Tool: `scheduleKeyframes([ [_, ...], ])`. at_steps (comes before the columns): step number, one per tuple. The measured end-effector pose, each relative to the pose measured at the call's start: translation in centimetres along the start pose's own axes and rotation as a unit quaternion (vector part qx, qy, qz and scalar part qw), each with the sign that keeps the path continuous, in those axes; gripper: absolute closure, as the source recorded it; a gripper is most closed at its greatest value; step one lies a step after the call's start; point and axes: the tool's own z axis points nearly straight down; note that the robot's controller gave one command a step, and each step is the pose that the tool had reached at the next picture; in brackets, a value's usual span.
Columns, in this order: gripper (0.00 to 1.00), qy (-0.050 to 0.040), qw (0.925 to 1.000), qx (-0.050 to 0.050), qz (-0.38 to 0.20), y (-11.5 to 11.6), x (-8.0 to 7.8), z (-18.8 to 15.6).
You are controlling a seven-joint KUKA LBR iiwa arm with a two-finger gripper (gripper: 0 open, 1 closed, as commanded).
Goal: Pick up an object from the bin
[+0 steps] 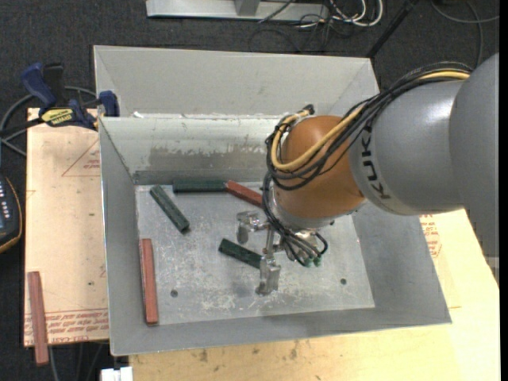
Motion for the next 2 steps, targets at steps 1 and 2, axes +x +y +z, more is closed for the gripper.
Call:
scheduleKeyframes([
  [1,0.00,-0.0014,0.9978,0.000,-0.066,3.8,-6.1,4.8],
  [2,0.00,-0.0015,0.9914,0.002,-0.131,-3.3,-5.7,4.7],
])
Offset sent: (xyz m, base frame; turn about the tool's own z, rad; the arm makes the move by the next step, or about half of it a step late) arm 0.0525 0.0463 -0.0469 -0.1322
